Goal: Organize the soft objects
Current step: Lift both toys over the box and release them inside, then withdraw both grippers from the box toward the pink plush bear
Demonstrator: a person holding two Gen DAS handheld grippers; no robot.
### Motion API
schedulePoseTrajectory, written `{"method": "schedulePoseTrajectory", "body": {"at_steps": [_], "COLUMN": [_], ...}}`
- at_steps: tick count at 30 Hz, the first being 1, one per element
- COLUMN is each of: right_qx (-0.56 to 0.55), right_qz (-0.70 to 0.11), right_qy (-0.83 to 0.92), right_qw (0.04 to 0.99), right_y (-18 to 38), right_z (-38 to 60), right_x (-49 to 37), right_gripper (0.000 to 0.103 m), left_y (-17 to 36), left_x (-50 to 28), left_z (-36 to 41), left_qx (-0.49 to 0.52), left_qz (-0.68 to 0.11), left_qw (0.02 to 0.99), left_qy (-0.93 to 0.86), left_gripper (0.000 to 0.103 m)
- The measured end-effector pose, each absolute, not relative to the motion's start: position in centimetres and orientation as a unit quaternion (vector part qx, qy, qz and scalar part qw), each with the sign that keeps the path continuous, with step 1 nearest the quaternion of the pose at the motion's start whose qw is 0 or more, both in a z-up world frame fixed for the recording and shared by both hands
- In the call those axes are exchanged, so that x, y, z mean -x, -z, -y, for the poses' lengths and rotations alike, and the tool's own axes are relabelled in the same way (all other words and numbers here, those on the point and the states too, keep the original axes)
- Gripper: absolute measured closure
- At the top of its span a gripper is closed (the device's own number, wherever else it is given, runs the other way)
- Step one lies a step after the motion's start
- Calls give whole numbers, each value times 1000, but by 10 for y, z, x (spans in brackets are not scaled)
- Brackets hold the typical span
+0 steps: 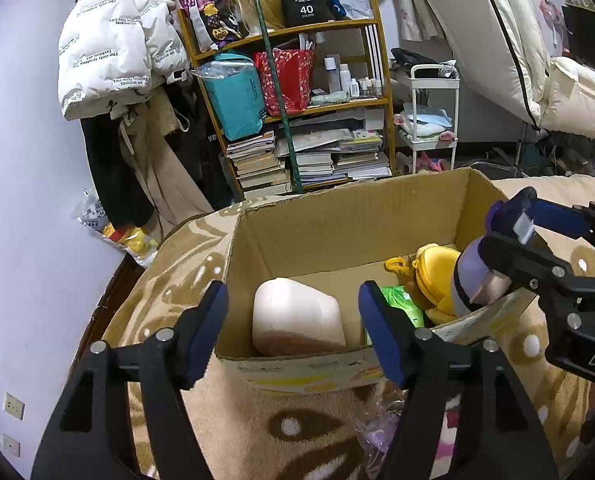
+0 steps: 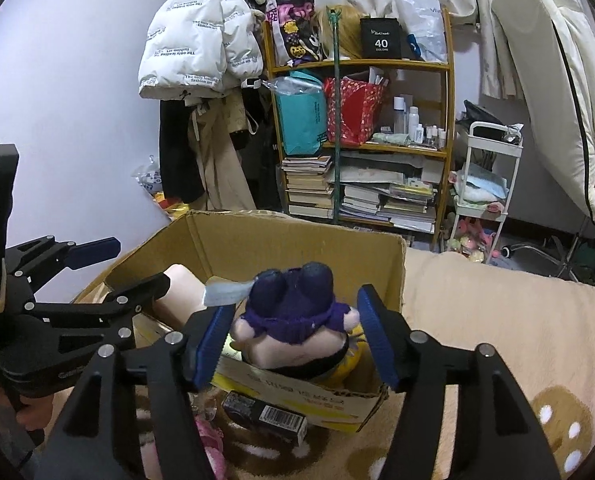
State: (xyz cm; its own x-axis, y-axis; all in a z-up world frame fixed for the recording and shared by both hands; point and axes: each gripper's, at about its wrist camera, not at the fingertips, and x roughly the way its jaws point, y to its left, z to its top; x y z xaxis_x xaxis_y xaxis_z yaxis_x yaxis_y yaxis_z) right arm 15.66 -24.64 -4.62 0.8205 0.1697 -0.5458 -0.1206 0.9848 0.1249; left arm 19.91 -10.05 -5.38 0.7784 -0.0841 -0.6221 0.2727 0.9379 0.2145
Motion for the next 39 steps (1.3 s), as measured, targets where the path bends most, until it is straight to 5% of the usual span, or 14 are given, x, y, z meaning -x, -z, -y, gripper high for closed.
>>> {"method": "schedulePoseTrajectory", "body": {"at_steps": [14, 39], "right_qx": [-43, -45], "right_qz": [-271, -300], "right_qy": [-71, -81], "right_qw": [959, 949], "right_y": [29, 17], "right_z": [245, 225], "right_x": [-139, -72], "right_gripper": [0, 0], "left_y": [33, 8], "left_x": [-178, -93], "left_z": [82, 50], "left_qx": [-124, -113], "left_qz": [-303, -357], "left_qw": [941, 925], "left_qy": [83, 59], "left_gripper": [11, 10]}}
